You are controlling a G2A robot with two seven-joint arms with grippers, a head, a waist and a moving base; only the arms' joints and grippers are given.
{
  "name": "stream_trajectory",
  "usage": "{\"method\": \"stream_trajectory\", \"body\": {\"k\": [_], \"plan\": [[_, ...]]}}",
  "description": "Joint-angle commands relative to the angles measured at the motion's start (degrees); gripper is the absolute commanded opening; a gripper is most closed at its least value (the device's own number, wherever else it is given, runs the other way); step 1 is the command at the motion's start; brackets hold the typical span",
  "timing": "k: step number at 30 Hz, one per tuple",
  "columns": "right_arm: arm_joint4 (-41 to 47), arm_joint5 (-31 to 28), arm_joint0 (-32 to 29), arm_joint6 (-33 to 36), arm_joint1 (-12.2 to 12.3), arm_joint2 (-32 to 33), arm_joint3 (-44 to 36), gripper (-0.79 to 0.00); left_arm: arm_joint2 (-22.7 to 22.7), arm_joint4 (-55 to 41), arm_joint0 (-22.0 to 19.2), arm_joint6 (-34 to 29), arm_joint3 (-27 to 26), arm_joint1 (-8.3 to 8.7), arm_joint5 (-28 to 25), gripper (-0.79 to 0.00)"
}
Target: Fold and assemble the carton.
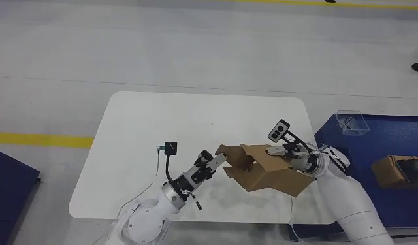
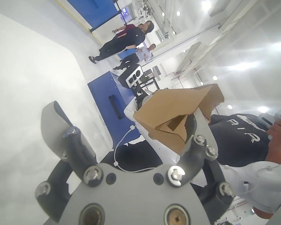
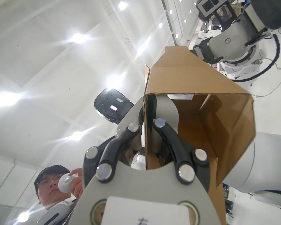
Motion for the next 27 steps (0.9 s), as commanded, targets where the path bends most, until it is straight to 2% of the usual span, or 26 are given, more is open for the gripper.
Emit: {"method": "stream_trajectory", "body": {"k": [1,5,10,27], "plan": [[0.00,-0.03,-0.25,0.00,0.18,-0.02,-0.51,-0.785,0.30,-0.44,-0.36,-0.12,0.55,-0.09,0.30,0.000],[0.32,-0.84,-0.25,0.00,0.54,0.72,0.13,-0.785,0.90,-0.36,-0.66,0.17,0.82,-0.24,-0.27,0.000],[1.70,-1.73,0.38,0.00,0.62,2.23,2.24,-0.785,0.46,-0.36,0.56,0.57,-0.15,-0.11,-3.38,0.000],[-3.05,-4.55,-0.58,0.00,0.65,1.98,-0.25,-0.785,4.41,1.86,-2.01,-2.87,2.60,-0.67,0.32,0.000]]}}
